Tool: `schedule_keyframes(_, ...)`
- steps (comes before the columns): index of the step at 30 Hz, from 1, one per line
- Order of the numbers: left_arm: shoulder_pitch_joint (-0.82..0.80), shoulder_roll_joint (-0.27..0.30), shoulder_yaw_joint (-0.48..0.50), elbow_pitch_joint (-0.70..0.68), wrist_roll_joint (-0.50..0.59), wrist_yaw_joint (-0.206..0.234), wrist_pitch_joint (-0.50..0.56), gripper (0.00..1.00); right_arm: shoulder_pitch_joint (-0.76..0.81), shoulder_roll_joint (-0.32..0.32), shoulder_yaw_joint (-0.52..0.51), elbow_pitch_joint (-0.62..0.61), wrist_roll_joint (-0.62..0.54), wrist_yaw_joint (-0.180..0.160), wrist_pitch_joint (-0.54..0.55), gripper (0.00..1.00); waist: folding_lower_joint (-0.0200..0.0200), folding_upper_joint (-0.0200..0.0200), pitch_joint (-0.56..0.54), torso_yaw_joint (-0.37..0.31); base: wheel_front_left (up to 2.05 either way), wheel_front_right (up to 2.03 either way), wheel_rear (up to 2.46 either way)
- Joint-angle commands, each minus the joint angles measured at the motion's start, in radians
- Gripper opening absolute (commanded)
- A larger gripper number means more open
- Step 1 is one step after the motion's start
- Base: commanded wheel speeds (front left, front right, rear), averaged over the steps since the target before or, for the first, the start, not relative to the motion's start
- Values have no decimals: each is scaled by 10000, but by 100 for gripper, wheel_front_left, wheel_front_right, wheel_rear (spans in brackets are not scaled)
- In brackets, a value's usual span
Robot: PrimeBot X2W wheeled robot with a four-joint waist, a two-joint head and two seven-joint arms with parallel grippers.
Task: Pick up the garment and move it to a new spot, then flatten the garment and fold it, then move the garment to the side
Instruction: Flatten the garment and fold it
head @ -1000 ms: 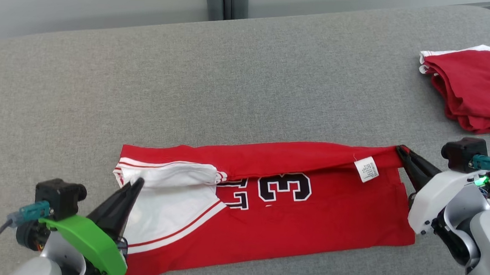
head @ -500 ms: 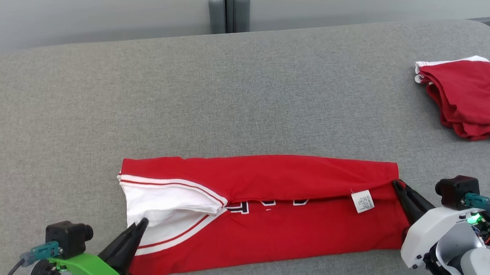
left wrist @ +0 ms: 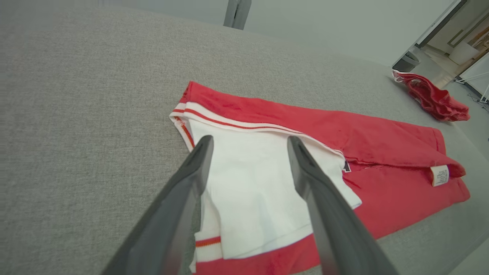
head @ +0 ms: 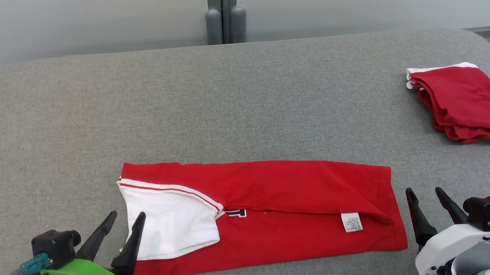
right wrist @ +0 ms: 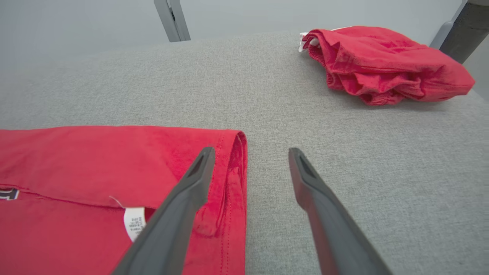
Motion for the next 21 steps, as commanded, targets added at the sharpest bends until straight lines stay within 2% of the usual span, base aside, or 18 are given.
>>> schedule_keyframes(1,68,-133,130,-69,249,143,-96,100,83,81,-98,-35,-173,-10,-89,100,1,0,-7,20,0,0,0)
schedule_keyframes(10,-252,-1103,787,17,1056,438,-191,100,-265,716,-248,503,-665,-10,-665,100,1,0,-40,277,0,0,0)
schedule_keyframes(21,-158,-2040,1914,354,2268,159,-185,100,-711,1103,-403,2773,-1668,-10,-1886,100,1,0,134,633,0,0,0)
